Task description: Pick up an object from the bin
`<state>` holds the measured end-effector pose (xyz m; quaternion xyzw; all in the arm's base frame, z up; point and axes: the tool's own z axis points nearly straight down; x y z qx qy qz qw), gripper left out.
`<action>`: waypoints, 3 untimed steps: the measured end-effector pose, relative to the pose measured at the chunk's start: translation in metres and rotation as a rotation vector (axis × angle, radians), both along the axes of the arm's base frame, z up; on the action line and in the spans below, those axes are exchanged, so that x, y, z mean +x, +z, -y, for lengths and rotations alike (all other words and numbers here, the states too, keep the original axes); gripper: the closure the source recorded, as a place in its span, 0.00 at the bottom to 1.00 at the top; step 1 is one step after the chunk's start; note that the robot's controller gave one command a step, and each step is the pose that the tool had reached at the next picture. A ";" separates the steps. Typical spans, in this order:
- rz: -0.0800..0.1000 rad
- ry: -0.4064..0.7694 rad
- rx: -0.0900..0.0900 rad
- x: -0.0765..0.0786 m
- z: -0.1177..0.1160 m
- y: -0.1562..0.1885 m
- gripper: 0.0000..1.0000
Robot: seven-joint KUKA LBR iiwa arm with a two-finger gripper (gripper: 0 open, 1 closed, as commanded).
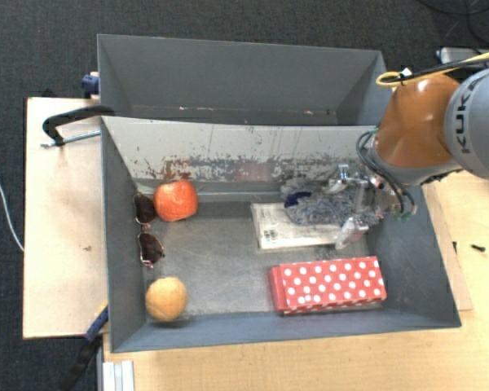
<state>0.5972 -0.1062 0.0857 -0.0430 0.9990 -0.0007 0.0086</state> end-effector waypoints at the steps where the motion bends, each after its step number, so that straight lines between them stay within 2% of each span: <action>1: -0.007 0.002 0.004 0.012 0.006 -0.005 0.00; 2: 0.013 0.100 -0.013 -0.003 -0.086 -0.002 1.00; 3: 0.013 0.100 -0.013 -0.003 -0.086 -0.002 1.00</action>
Offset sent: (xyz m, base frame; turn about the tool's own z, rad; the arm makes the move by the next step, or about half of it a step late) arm -0.0130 0.0932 -0.0157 -0.1045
